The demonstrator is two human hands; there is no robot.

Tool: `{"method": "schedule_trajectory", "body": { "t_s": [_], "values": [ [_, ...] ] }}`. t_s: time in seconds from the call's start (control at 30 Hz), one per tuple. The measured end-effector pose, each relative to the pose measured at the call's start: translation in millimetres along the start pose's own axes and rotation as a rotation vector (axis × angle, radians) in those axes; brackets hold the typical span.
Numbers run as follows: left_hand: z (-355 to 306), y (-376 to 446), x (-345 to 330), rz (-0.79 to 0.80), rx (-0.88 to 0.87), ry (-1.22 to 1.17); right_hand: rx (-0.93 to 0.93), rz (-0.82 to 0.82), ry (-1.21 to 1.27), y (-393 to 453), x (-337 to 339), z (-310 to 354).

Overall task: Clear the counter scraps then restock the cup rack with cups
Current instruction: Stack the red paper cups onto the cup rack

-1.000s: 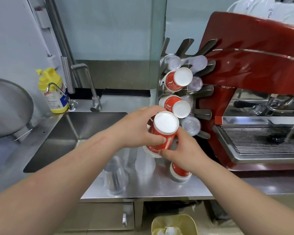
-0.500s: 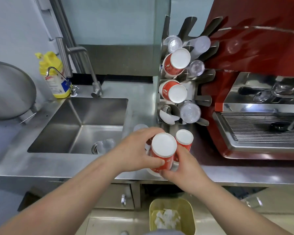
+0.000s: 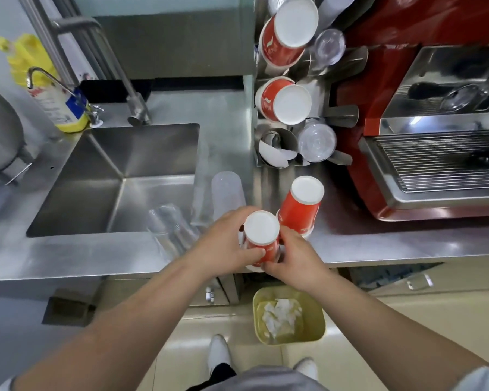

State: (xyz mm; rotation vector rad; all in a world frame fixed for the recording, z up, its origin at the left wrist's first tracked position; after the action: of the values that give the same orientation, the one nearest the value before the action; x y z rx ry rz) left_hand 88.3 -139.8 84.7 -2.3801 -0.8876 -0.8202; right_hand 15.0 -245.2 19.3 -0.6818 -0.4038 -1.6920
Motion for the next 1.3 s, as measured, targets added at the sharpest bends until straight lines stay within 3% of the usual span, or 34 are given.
{"method": "schedule_trajectory", "body": {
  "t_s": [0.6, 0.83, 1.0, 1.17, 1.3],
  "values": [
    [22.4, 30.2, 6.9, 0.022, 0.099, 0.003, -0.049, -0.035, 0.051, 29.6, -8.0, -4.2],
    [13.4, 31.8, 14.3, 0.083, 0.078, 0.142, -0.102, 0.186, -0.053, 18.1, 7.5, 0.9],
    [-12.9, 35.2, 27.2, 0.170, 0.024, 0.352, -0.113, 0.433, -0.362, 10.2, 44.5, 7.0],
    [-68.6, 46.2, 41.3, 0.172, -0.093, 0.502, -0.165, 0.331, -0.428, 8.8, 99.5, 8.0],
    [-112.8, 59.4, 27.3, 0.175, -0.206, 0.518, -0.215, 0.098, -0.329, 1.6, 138.4, 0.9]
  ]
}}
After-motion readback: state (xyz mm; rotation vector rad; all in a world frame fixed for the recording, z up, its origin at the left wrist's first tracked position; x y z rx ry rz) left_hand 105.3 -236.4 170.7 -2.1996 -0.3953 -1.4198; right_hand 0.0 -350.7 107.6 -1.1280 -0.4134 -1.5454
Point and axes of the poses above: each hand's wrist, its own y-axis towards the middle knuckle, its own x-axis out of the back of the hand, z = x × y, the point moved 10 cm from there along y, towards the middle knuckle, and after that the axes turned 8 degrees about x, right-handed, at the moved point
